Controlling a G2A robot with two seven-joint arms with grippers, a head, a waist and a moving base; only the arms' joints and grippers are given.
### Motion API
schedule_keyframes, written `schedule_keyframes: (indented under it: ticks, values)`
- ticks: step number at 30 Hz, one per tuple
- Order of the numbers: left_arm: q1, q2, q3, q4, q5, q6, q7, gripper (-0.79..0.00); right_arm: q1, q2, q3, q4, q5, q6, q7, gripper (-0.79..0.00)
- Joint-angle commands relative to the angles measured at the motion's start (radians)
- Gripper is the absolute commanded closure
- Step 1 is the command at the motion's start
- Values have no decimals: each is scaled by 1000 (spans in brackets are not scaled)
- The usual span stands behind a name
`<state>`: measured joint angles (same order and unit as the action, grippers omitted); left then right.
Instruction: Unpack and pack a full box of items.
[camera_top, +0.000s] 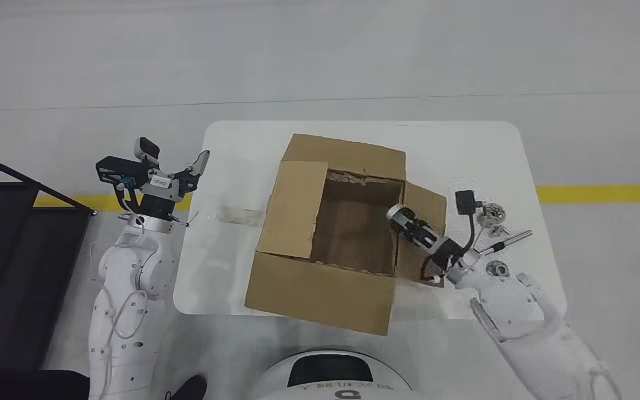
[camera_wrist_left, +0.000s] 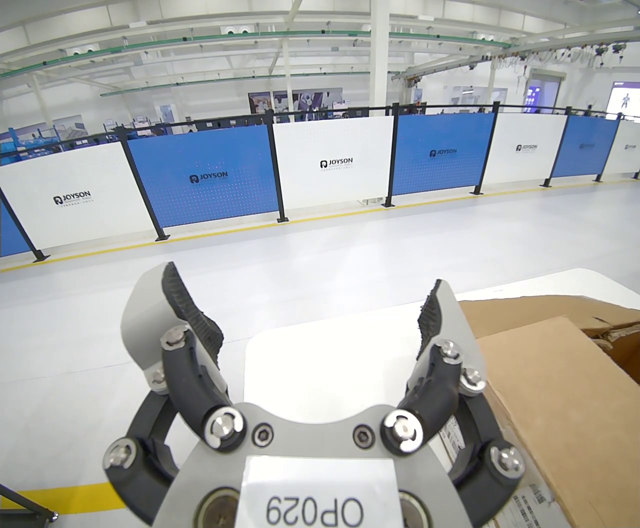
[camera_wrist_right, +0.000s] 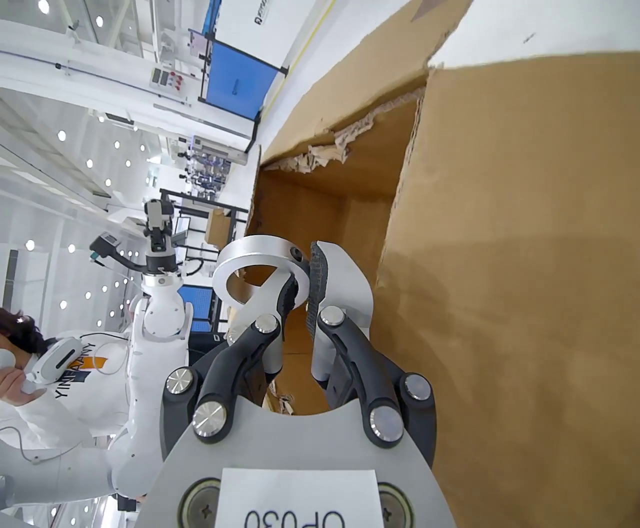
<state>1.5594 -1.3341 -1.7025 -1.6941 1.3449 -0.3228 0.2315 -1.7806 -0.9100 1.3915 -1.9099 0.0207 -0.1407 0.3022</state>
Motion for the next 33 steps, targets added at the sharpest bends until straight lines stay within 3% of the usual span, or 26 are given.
schedule_keyframes:
  ticks: [1, 6, 10, 16, 26, 33]
  values:
    - [0, 0, 0, 0, 0, 0, 0, -785, -42, 4, 57, 18, 17, -51, -9, 0]
    - [0, 0, 0, 0, 0, 0, 0, -785, -167, 11, 204, 86, 65, -150, -30, 0]
    - [0, 0, 0, 0, 0, 0, 0, -785, -210, 16, 261, 120, 46, -109, 29, 0]
    - [0, 0, 0, 0, 0, 0, 0, -785, -165, 18, 210, 122, -77, -6, 148, 0]
    - [0, 0, 0, 0, 0, 0, 0, -785, 3, -5, 39, 121, -148, 62, 163, 0]
    - [0, 0, 0, 0, 0, 0, 0, -785, -47, -3, 178, 224, -54, 21, 87, 0]
